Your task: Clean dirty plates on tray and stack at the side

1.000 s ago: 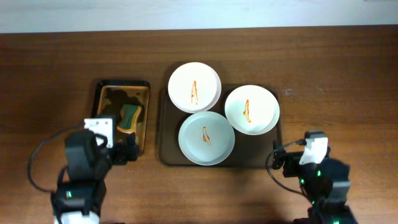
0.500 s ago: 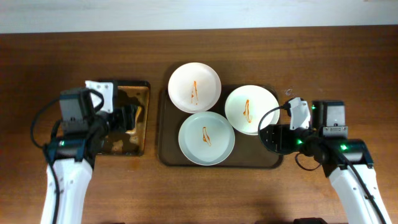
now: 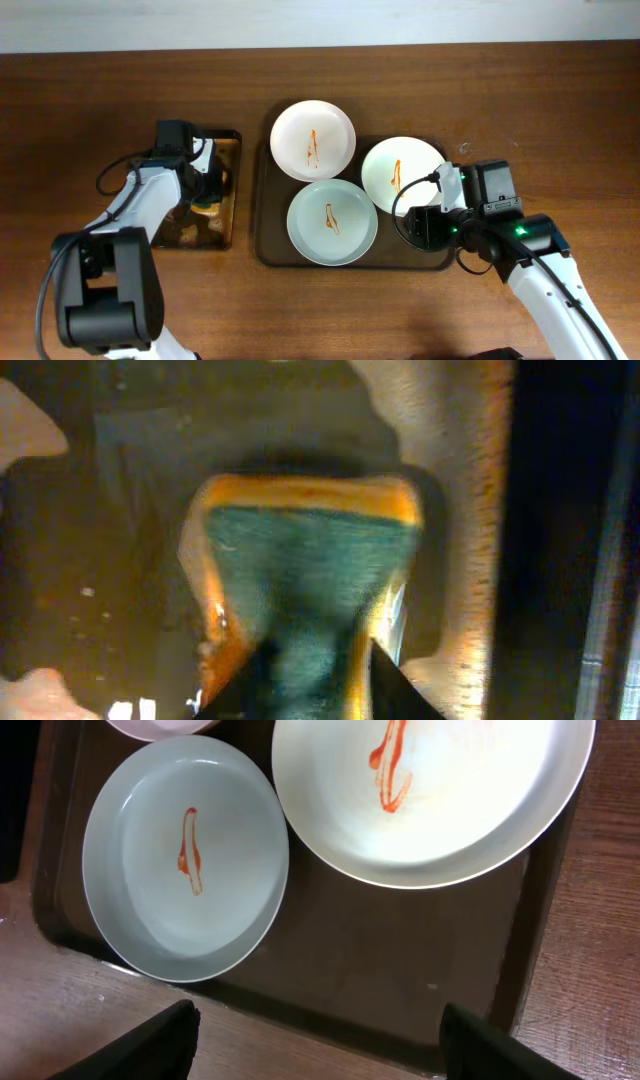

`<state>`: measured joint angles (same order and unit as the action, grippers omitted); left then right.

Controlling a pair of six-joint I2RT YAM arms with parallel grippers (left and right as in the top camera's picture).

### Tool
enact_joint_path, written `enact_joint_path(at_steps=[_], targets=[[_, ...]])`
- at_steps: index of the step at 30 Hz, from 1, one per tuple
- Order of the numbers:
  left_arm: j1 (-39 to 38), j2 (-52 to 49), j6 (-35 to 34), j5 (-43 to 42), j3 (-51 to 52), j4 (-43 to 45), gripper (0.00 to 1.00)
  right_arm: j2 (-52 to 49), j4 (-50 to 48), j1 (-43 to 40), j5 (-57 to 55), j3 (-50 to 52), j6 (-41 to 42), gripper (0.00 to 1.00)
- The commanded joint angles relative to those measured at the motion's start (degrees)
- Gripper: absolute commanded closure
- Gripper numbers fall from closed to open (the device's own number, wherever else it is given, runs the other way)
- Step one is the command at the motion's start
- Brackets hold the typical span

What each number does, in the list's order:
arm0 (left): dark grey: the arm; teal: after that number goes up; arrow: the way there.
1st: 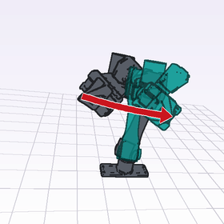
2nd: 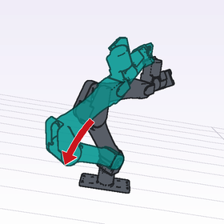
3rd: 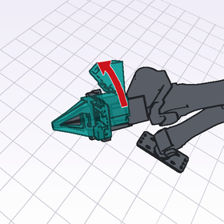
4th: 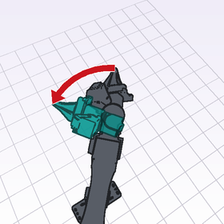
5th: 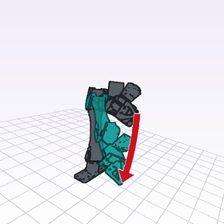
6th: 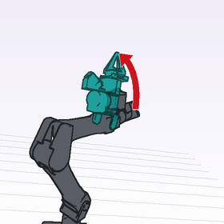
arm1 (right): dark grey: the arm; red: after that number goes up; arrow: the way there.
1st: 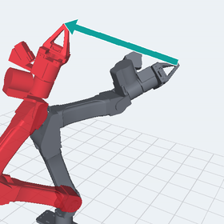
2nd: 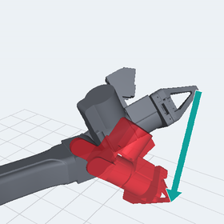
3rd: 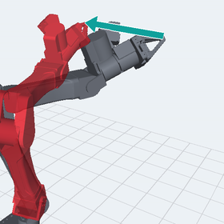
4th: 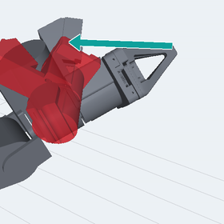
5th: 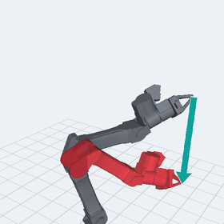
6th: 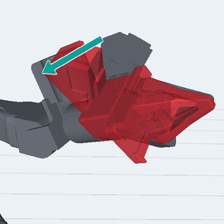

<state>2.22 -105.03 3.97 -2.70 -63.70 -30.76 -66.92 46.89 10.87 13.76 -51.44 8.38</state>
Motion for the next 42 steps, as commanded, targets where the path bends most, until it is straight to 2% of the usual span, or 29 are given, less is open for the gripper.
enact_joint_path(at_steps=[1, 9, 23, 24, 25, 28, 29, 30, 34, 38, 42], targets=[[0.02, -3.08, 0.76, 2.32, -0.74, -0.98, 1.0, -0.11, -0.15, 0.42, -0.96, -0.74, 0.33, 0.22], [0.07, 8.37, -3.43, 2.54, -3.8, -2.99, 1.0, -0.11, -0.17, 0.42, -0.96, -0.74, 0.28, 0.22], [0.07, -3.67, -4.83, 2.71, -2.01, -1.42, 1.0, -0.11, 0.0, 0.42, -0.9, -0.74, 0.31, 0.21], [0.07, -3.74, -4.83, 2.71, -2.01, -1.38, 0.82, -0.11, 0.13, 0.42, -0.9, -0.74, 0.31, 0.21], [0.07, -3.74, -4.83, 2.73, -2.01, -1.33, 0.72, -0.11, 0.26, 0.42, -0.92, -0.74, 0.31, 0.21], [0.07, -3.74, -4.83, 2.71, -2.01, -1.4, 0.63, -0.11, 0.28, 0.42, -0.92, -0.7, 0.31, 0.21], [-0.04, -3.74, -4.83, 2.67, -2.01, -1.38, 0.76, -0.11, 0.28, 0.42, -0.92, -0.7, 0.31, 0.21], [-0.11, -3.74, -4.83, 2.64, -2.01, -1.38, 1.0, -0.11, 0.24, 0.42, -0.94, -0.7, 0.31, 0.21], [0.07, -1.92, -4.81, 2.56, -2.16, -1.84, 1.0, -0.11, -0.68, 0.42, -0.96, -0.63, 0.28, 0.21], [0.17, 6.56, -4.85, 2.51, -2.78, -2.16, 1.0, -1.7, -1.66, 0.42, -0.55, -0.63, 0.26, 0.21], [0.17, 11.65, -4.85, 2.51, -2.75, -3.56, 1.0, -7.32, -4.09, 0.44, 6.69, -0.63, 0.31, 0.23]])
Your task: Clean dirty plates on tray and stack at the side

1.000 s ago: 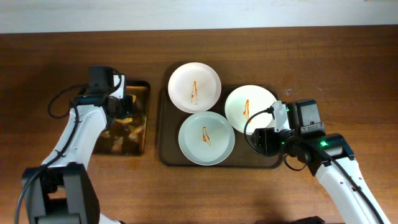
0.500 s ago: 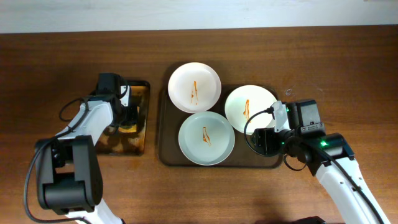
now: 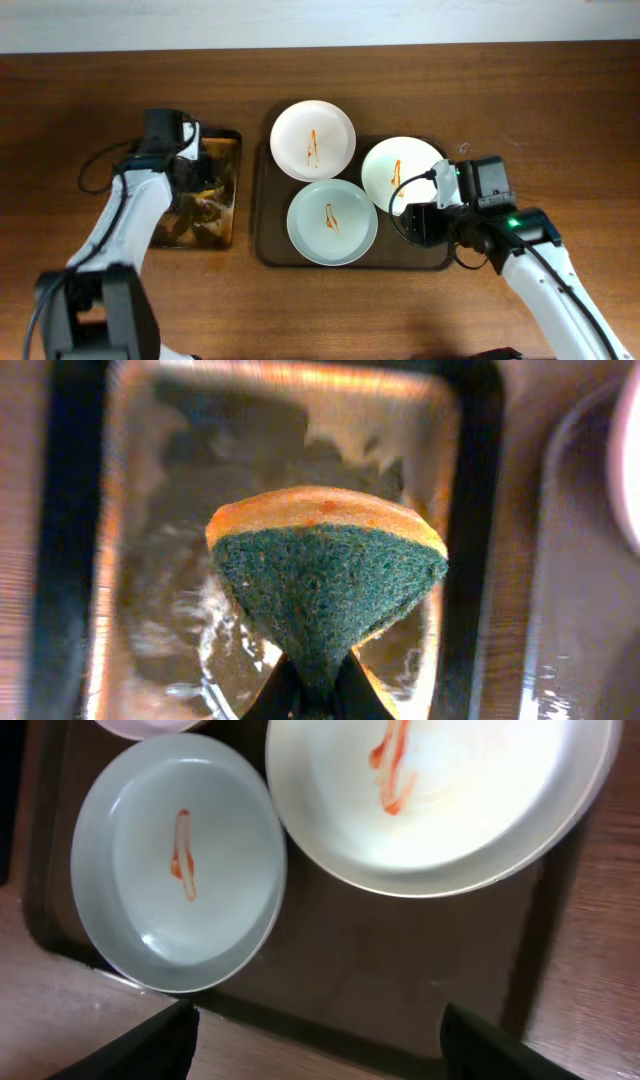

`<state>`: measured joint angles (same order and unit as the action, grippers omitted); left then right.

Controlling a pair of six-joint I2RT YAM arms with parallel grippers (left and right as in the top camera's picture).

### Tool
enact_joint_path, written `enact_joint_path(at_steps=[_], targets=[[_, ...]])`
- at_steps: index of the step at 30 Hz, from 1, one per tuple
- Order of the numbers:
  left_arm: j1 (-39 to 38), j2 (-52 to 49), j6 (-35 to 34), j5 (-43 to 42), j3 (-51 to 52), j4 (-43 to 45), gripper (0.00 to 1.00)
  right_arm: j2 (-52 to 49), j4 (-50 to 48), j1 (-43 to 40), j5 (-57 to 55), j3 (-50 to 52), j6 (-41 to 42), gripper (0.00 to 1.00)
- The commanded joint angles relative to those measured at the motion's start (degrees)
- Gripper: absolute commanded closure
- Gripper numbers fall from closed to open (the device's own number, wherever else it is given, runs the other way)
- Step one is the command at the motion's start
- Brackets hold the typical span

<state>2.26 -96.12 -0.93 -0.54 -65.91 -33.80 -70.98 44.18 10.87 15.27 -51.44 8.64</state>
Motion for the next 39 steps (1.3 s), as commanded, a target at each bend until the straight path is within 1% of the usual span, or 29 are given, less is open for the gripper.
enact_joint_path(at_steps=[1, 5, 6, 8, 10, 12, 15, 16, 19, 21, 23, 25, 26, 28, 32, 34, 38, 39], targets=[[0.13, 2.71, 0.04, 0.35, -0.55, -0.74, 1.0, -5.2, -1.95, 0.44, 6.97, -0.63, 0.07, 0.24], [0.13, 2.69, 0.04, 0.33, -0.55, -1.38, 1.0, -15.19, -3.78, 0.46, 11.69, -0.63, 0.92, 0.26], [0.13, 2.69, 0.02, 0.33, -0.55, -1.36, 1.0, -17.27, -4.39, 0.76, 12.57, -0.63, 0.92, 0.29], [0.13, 2.69, 0.04, 0.33, -0.55, -1.36, 1.0, -21.35, -6.47, 2.34, 13.29, -0.63, 1.55, 0.31], [0.13, 2.69, 0.02, 0.33, -0.55, -1.36, 1.0, -23.58, -8.52, 4.24, 13.22, -0.63, 3.02, 0.38], [0.13, 2.71, 0.02, 0.02, -0.55, -1.42, 1.0, -25.09, -12.26, 5.97, 12.02, -0.63, 9.22, 0.49], [0.13, 2.71, 0.0, -1.62, -0.55, -1.31, 1.0, -26.64, -14.32, 7.19, 8.37, -0.63, 14.88, 0.55], [0.13, 2.71, 0.0, -1.6, -0.55, -1.16, 1.0, -27.15, -14.71, 7.82, 7.98, -0.61, 15.85, 0.57], [0.13, 3.17, -0.02, -1.55, -0.57, 0.0, 1.0, -28.13, -15.08, 8.79, 4.96, -0.59, 17.38, 0.71], [0.13, 4.61, -3.06, 0.44, -0.57, 1.55, 1.0, -28.13, -15.56, 8.79, 4.55, -0.59, 17.49, 0.81], [0.13, 6.56, -3.61, 0.98, -0.57, 4.28, 1.0, -28.13, -15.58, 8.76, 3.48, -0.59, 18.71, 0.91], [0.13, 7.93, -4.31, 0.98, -0.57, 6.86, 1.0, -28.13, -15.61, 8.79, 3.48, -0.59, 18.69, 0.92], [0.13, 8.11, -4.92, 0.98, -0.57, 7.67, 1.0, -28.13, -15.61, 8.79, 3.48, -0.59, 18.69, 0.94], [0.07, 9.51, -5.16, 1.01, -0.57, 9.2, 1.0, -28.13, -15.61, 8.76, 3.48, -0.59, 18.69, 0.94], [-0.02, 12.81, -5.97, 3.45, -0.57, 9.66, 1.0, -28.13, -15.72, 8.79, 3.52, -0.59, 18.69, 0.95], [-0.02, 12.55, -6.01, 3.17, -0.55, 8.0, 1.0, -28.13, -15.72, 8.79, 3.54, -0.59, 18.69, 0.96], [-0.02, 9.01, -5.97, -6.51, -0.55, -1.01, 1.0, -28.13, -15.69, 8.79, 3.56, -0.59, 18.67, 0.96], [-0.02, 7.21, -5.97, -6.99, -0.55, -3.69, 1.0, -28.13, -15.69, 8.79, 3.54, -0.59, 18.69, 0.96]])
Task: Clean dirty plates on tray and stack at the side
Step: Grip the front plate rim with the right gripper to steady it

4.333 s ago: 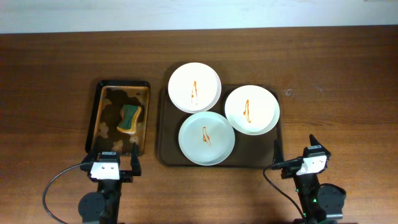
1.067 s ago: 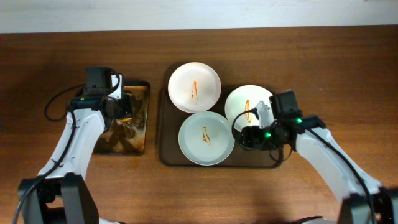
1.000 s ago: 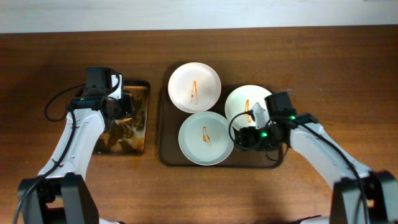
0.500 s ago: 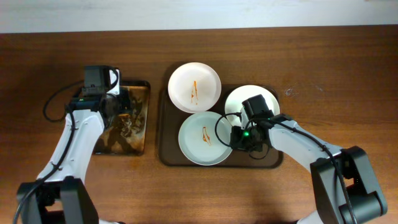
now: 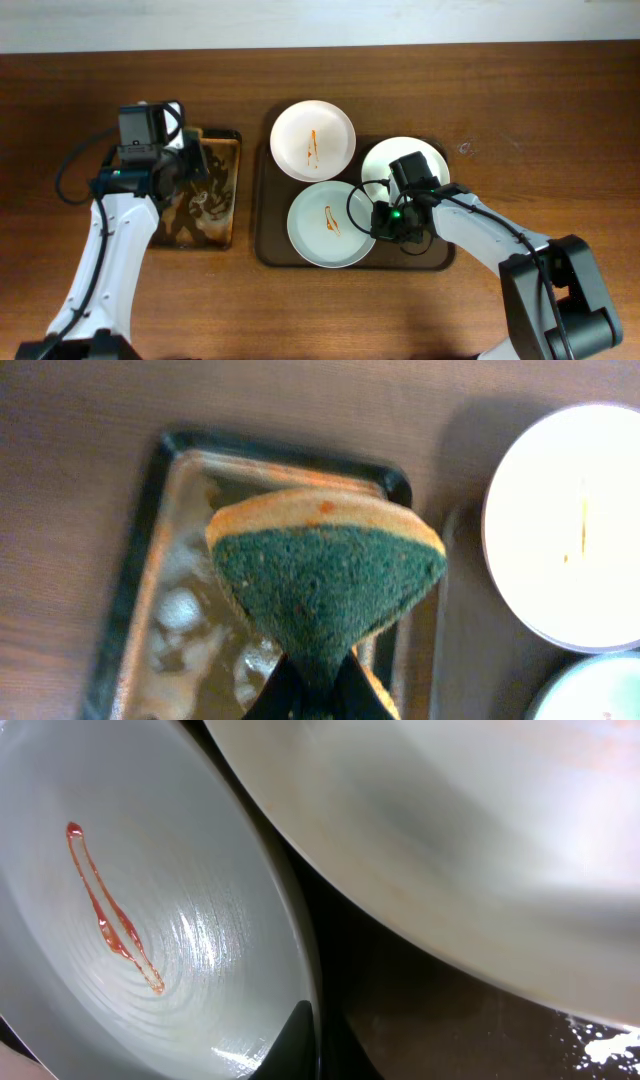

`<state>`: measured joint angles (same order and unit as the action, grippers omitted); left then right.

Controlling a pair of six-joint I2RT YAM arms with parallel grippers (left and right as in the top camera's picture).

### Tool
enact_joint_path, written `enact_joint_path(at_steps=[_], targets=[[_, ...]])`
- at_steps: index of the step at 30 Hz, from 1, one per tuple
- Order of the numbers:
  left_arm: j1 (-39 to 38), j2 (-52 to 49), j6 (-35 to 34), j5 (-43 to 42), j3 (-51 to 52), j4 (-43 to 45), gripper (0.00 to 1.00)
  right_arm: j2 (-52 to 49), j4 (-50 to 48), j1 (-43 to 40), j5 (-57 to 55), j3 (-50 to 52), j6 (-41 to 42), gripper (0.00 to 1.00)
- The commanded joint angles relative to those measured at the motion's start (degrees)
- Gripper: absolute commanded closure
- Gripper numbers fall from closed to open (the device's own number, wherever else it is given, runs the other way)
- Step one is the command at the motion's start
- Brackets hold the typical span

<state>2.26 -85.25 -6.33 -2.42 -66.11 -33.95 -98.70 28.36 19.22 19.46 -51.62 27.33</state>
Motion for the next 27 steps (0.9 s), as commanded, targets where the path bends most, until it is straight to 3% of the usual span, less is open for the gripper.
enact_joint_path(at_steps=[1, 3, 6, 13, 25, 27], targets=[[-0.02, -6.82, -1.07, -3.04, -0.35, -6.51, 1.0, -0.42, 0.13, 0.44, -0.63, -0.42, -0.02, 0.96], [-0.02, -11.93, -1.99, -4.26, -0.35, -9.11, 1.0, -0.42, 0.13, 0.44, -0.63, -0.42, -0.02, 0.96], [-0.02, -17.4, -1.99, -13.9, -0.35, -9.77, 1.0, -0.42, 0.13, 0.44, -0.63, -0.42, 0.0, 0.96], [-1.22, -19.12, -1.99, -9.62, -0.35, -4.66, 1.0, -0.42, 0.13, 0.44, -0.63, -0.44, -0.02, 0.96], [-8.39, -19.74, -1.99, -10.21, -0.37, -4.39, 1.0, -0.42, 0.15, 0.44, -0.63, -0.42, -0.02, 0.96], [-8.11, -19.37, -1.86, -6.97, -1.53, -4.59, 1.0, -0.42, 0.17, 0.42, -0.66, -0.44, -0.04, 0.96]])
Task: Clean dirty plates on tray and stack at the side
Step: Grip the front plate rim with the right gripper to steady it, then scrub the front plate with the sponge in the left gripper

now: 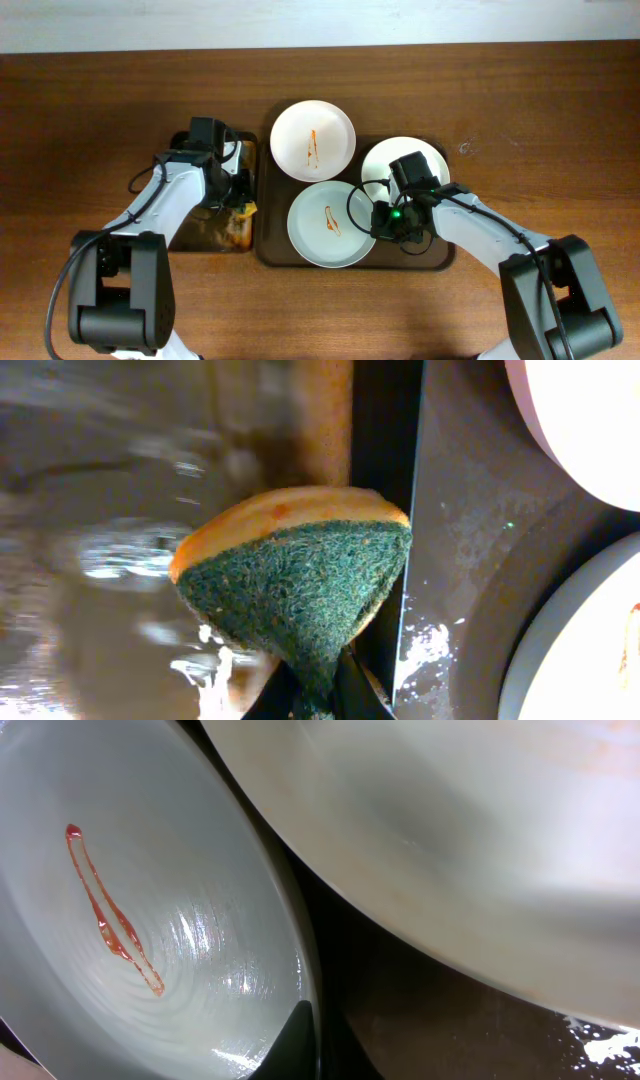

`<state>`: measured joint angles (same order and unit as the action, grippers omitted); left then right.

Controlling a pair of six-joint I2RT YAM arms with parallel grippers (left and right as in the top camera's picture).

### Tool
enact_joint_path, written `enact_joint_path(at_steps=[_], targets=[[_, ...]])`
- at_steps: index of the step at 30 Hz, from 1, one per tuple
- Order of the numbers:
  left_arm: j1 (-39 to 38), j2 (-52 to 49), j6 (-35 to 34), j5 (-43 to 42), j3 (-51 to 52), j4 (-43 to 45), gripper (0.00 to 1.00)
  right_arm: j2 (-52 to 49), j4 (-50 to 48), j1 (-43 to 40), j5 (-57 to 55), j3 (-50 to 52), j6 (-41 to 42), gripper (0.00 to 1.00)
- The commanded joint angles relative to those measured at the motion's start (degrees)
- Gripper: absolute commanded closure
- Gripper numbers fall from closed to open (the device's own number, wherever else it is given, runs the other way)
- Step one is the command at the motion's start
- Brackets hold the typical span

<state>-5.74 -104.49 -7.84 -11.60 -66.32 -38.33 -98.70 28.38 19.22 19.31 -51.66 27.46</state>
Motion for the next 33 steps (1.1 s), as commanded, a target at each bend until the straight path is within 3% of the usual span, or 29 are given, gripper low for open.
enact_joint_path(at_steps=[1, 3, 6, 10, 13, 19, 30, 33], targets=[[-0.11, 0.48, -0.31, 5.29, -2.21, -0.79, 1.0, -0.42, 0.15, 0.42, -0.5, -0.37, -0.17, 0.96], [-0.13, 3.76, -0.28, 9.46, -5.27, -1.62, 1.0, -0.42, 0.13, 0.42, -0.5, -0.39, -0.17, 0.96], [-1.53, 8.41, -0.28, 6.71, -7.69, -1.2, 1.0, -0.42, 0.13, 0.44, -0.5, -0.39, -0.17, 0.96], [-6.95, 8.22, -1.14, -11.37, -7.04, -0.66, 1.0, -0.42, 0.13, 0.44, -0.48, -0.39, -0.15, 0.96], [-11.47, 5.4, -5.75, -15.02, -6.73, -0.61, 1.0, -0.42, 0.15, 0.42, -0.48, -0.37, -0.15, 0.96], [-14.73, -4.28, -10.16, -31.43, -6.47, 1.53, 1.0, -0.42, 0.5, 0.42, -0.5, -0.37, -0.15, 0.95], [-18.43, -9.42, -12.85, -32.11, -3.67, 4.0, 1.0, -0.42, 0.48, 0.42, -0.52, -0.39, -0.15, 0.95], [-20.81, -9.57, -18.69, -27.02, -2.64, 5.16, 1.0, -0.42, 0.5, 0.42, -0.5, -0.39, -0.15, 0.96]])
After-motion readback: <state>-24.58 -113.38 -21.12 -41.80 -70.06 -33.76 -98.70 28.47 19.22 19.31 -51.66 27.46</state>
